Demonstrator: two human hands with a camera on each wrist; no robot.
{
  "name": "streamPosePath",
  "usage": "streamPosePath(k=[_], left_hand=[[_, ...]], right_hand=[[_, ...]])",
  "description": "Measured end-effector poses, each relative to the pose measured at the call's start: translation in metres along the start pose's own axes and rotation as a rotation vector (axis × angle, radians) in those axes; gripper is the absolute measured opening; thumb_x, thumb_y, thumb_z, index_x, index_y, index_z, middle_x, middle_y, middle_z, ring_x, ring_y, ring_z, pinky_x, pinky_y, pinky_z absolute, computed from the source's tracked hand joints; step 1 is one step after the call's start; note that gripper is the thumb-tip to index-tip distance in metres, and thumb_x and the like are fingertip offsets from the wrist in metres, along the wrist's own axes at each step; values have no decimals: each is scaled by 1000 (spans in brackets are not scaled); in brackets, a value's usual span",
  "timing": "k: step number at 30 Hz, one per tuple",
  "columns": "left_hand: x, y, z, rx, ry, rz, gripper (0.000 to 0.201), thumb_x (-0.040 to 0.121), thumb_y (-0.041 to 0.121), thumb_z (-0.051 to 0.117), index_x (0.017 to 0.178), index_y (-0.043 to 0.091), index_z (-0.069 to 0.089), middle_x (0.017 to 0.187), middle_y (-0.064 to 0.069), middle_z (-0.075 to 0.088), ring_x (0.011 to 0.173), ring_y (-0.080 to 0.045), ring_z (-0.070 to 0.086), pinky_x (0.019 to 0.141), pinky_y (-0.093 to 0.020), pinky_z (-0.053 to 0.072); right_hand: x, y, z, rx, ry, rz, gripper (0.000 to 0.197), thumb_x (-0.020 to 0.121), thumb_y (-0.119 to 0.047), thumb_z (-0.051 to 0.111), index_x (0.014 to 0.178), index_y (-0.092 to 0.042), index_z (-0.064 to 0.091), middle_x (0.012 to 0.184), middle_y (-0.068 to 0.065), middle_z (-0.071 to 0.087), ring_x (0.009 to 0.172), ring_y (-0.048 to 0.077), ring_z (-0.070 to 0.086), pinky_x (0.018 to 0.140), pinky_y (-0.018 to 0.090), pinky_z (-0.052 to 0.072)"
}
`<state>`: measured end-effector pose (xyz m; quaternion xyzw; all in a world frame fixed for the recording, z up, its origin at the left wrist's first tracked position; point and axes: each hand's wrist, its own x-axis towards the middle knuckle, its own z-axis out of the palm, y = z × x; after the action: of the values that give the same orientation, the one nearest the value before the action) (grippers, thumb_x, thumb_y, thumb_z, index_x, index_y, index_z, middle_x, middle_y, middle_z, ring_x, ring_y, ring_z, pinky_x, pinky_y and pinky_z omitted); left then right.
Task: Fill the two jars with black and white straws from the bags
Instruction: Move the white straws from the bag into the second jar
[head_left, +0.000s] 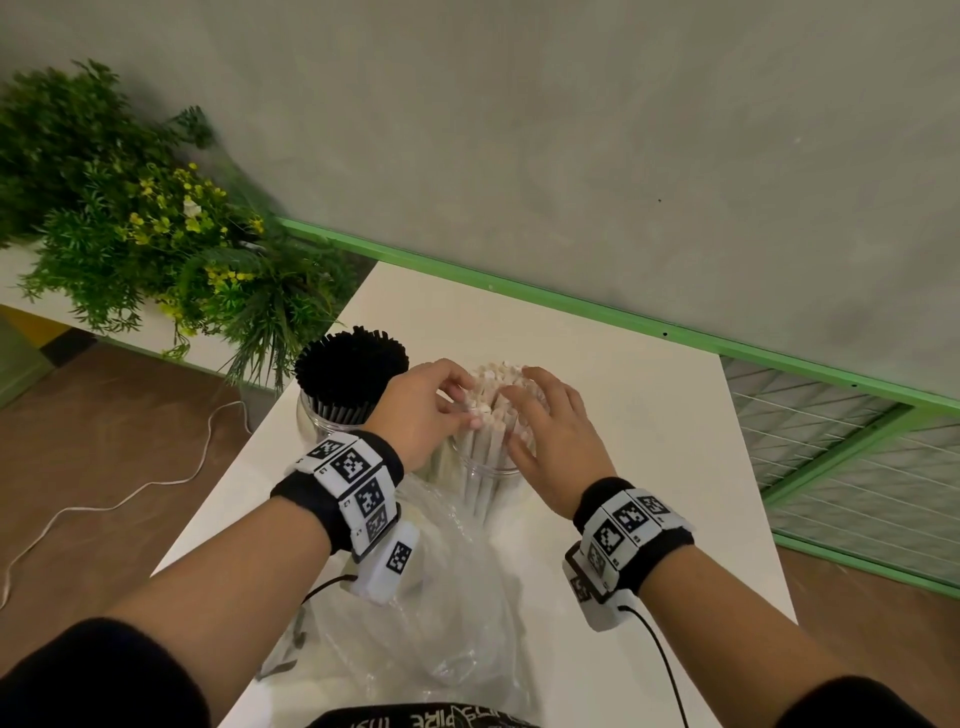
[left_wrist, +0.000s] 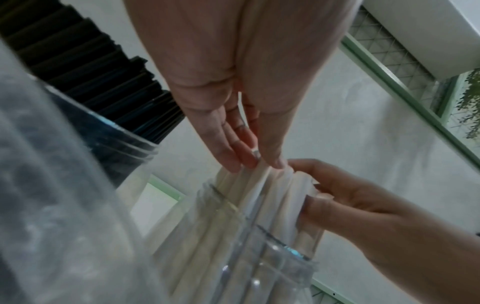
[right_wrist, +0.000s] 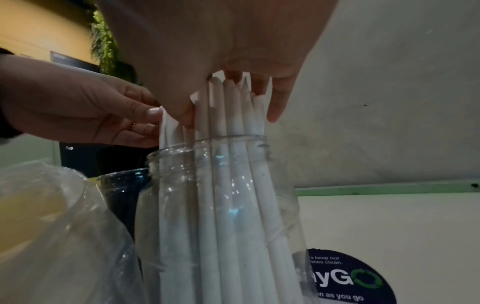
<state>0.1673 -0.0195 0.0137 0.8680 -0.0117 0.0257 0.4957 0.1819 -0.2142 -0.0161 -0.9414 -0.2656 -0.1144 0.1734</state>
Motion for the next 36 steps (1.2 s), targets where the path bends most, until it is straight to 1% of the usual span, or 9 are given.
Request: streamPosePath(k=[5,8,11,15,20,23,28,32,36], left_hand=[[0,1,3,-7,-41,36,16,75,5,77,80,16,66,77,6,64,59,7,54,65,-4,42],[0,0,4,39,-41,42,14,77,6,74,80,19,70,76,9,64,63,4,56,69,-7,43],[-2,-2,3,76,-43,48,13,83,9,69,89,19,75,88,6,68,82,-6,62,84,-18,46],[-5,-6,-4,98,-70,39,20,88,10,64,102,20,74,100,8,70,94,-5,63,92,-18,45],[-9,-10,-6,168,7,53,21,88,6,63,103,19,69,109,3,61,93,-9,62,87,-21,47],[-11,-10,-4,181,-49,9,29,90,5,56,116,16,65,120,0,62,101,-11,61,90,-20,44],[-14,-6,-4,235,-110,19,36,95,6,48,127,15,60,126,-6,62,116,-19,56,91,-14,35],[-18,-10,-10,275,-203,-1,39,96,8,45,133,16,55,132,-7,58,120,-20,55,95,-19,37],[-22,-13,-15,373,-354,20,40,95,7,43,133,15,51,130,-9,58,119,-26,54,97,-29,43]], right_hand=[[-5,-5,-2,34,-69,54,61,84,-47,29,140,-26,35,154,1,22,139,25,21,111,43,29],[-7,-10,-4,16,-47,16,62,83,-50,36,142,-30,32,157,0,17,144,24,11,113,43,18],[-7,-11,3,-73,-25,-57,53,87,-45,47,137,-29,42,152,4,31,144,29,19,110,47,27],[-1,-14,6,-114,45,-61,53,87,-21,57,138,-23,42,148,5,39,141,30,26,110,50,31],[9,-25,2,-115,-40,-85,53,87,-45,39,136,-26,46,149,3,38,137,29,32,107,52,34],[17,-24,2,-147,-63,6,56,87,-55,43,139,-34,40,154,2,27,141,30,21,110,50,25],[24,-22,2,-62,-35,22,44,88,-44,52,130,-29,50,143,2,44,132,31,36,99,52,43],[21,-25,7,-149,-71,14,46,92,-40,28,135,-33,46,147,4,41,136,36,34,101,52,40],[19,-29,5,-165,-111,27,55,89,-46,23,137,-31,44,148,4,40,137,34,32,104,51,37]])
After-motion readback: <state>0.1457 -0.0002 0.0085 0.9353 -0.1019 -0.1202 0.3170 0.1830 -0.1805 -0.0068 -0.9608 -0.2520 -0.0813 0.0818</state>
